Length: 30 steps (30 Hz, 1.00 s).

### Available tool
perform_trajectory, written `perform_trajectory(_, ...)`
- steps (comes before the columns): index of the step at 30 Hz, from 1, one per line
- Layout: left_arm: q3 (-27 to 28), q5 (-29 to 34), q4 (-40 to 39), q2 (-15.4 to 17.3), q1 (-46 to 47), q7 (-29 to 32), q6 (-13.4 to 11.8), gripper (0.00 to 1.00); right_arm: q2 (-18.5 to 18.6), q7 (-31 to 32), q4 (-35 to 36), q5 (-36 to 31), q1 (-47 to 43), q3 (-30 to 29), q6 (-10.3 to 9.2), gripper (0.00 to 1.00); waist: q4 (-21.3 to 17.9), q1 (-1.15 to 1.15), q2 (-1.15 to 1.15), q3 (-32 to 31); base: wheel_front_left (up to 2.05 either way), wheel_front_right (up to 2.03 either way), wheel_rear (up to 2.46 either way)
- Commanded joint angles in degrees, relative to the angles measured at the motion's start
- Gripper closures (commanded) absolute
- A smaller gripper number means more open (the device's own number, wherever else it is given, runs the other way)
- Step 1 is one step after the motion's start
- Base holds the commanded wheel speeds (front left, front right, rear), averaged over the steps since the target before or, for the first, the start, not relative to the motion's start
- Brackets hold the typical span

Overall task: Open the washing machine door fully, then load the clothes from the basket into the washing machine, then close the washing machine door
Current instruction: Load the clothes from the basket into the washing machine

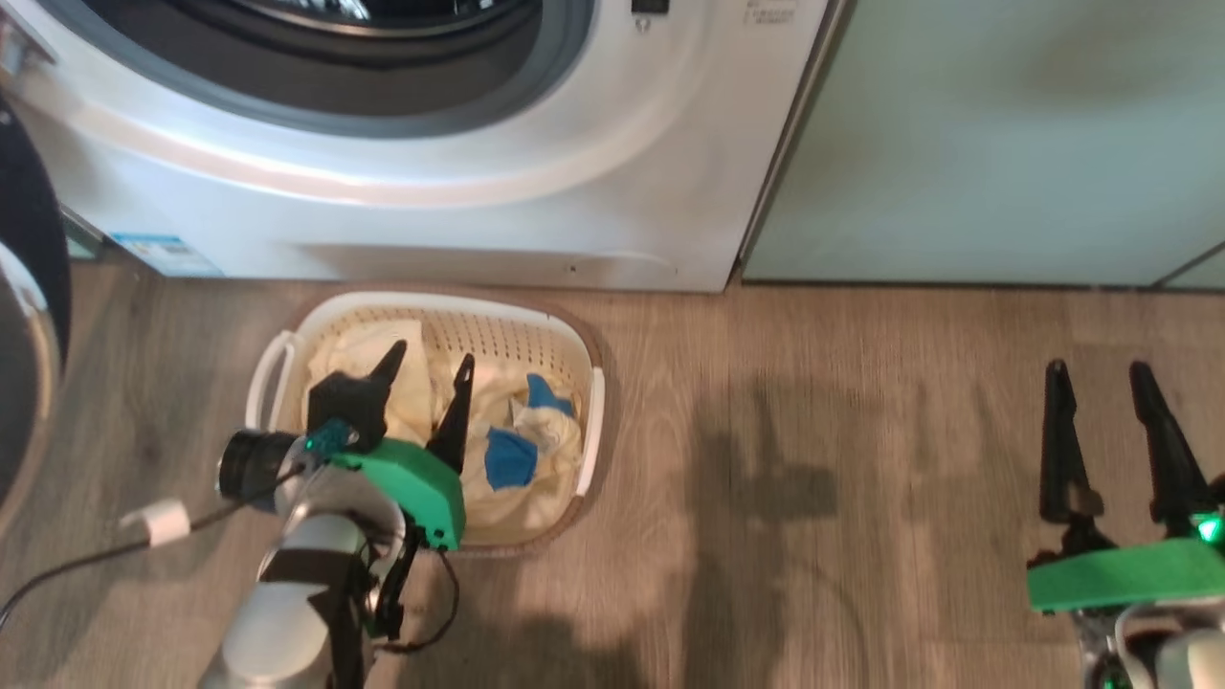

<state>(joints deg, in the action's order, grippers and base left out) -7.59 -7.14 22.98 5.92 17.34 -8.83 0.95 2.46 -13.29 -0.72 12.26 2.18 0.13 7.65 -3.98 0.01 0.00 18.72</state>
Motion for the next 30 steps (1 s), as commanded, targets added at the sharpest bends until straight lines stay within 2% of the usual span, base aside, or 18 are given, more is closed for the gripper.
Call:
perform_trajectory(1, 1.06, -0.34, 1.85, 0.74, 3.57, -0.39, 0.77, 0.0, 0.42, -0.84, 1.92, 0.61, 2.49, 1.51, -0.16, 0.0, -0.54, -0.01, 0.0, 3.56, 0.0, 0.0, 0.0)
perform_trajectory(5, 0.33, -0.75, 7.04, 0.63, 6.67, -0.3, 1.93, 0.0, 0.42, -1.1, 1.84, 1.09, 3.79, 1.86, -0.16, 0.0, -1.11, -0.01, 0.0, 6.68, 0.0, 0.0, 0.0)
perform_trajectory(16, -2.3, -2.61, 24.56, 1.47, 19.08, -1.06, 5.52, 0.0, 0.42, -1.67, 1.82, 3.57, 9.7, 4.02, -0.16, 0.0, -3.99, -0.01, 0.0, 20.14, 0.0, 0.0, 0.0)
perform_trajectory(30, -4.5, -7.31, 39.37, 2.47, 32.27, -2.03, 6.5, 0.0, 0.42, -1.7, 4.04, 6.46, 15.15, 6.4, -0.16, 0.0, -6.36, -0.01, 0.0, 33.15, 0.0, 0.0, 0.0)
